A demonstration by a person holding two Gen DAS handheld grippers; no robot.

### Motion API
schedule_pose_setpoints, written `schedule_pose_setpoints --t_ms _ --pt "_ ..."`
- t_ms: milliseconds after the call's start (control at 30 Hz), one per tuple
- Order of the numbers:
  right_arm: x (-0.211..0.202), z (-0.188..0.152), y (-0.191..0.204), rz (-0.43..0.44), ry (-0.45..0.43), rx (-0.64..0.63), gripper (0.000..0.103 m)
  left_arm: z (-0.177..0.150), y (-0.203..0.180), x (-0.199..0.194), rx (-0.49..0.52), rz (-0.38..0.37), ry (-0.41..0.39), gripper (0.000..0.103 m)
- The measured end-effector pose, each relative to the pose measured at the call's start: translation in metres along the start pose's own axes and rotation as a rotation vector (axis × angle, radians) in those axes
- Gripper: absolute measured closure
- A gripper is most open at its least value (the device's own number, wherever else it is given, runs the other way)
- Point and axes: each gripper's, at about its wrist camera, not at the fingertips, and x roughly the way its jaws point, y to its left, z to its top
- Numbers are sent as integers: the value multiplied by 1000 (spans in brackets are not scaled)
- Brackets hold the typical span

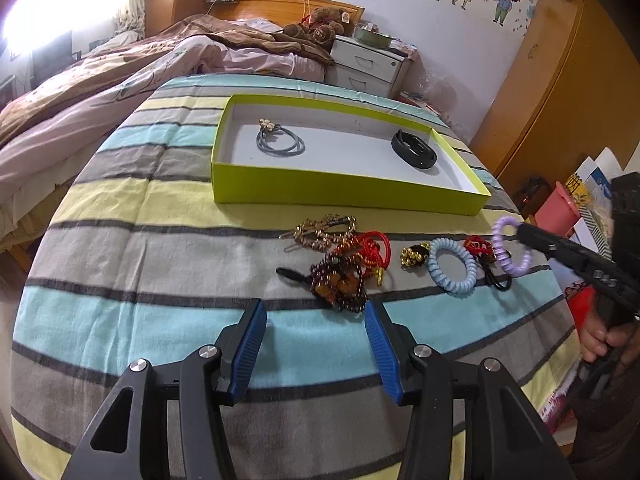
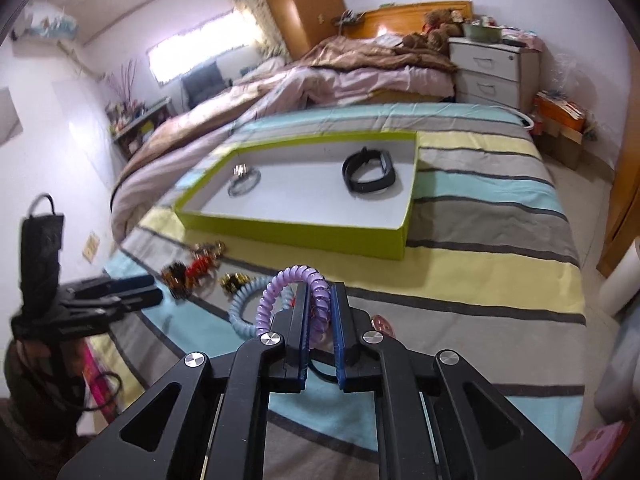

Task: Organize jewelry
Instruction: 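Grasp the brown beaded bracelet with the left tool while the right tool holds the coil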

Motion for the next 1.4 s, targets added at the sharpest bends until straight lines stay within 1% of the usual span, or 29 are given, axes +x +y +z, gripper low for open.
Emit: schedule_pose_setpoints --t_ms 100,167,233,367,467,600,733,767,800,833,900,1133,1233,1400 --pt "-12 -1 3 7 -43 25 93 6 -1 7 -6 3 5 52" --pt "-16 -2 5 -2 -60 32 93 8 -4 10 0 38 -5 52" --pt "-18 -4 6 0 -67 39 93 10 -7 15 12 63 0 52" --pt "-17 -7 9 0 -74 54 93 13 -8 17 6 73 -11 52" --pt "-14 -10 10 1 -77 73 93 12 -11 21 26 98 -9 52" --pt "-11 -12 11 -3 -77 91 93 11 -14 21 46 111 -18 52" --pt "-11 -14 16 -1 -83 94 93 10 -14 19 50 100 -24 58" --pt "-12 -14 17 -2 -89 97 93 10 -13 19 48 98 -26 61" --pt "-12 -14 17 3 -91 99 93 10 -13 18 47 93 -27 67" --pt "-12 -14 17 3 -94 102 93 10 -13 18 50 84 -29 71" --pt "-12 -14 19 0 -96 101 93 10 -13 16 53 78 -31 73" --pt "-12 -16 19 -15 -100 113 93 9 -6 8 32 55 -41 75" --pt "-12 -17 20 -15 -103 120 93 9 0 0 11 24 -61 76" --pt "-13 -15 23 -19 -113 125 93 14 10 -11 -19 28 -89 76"
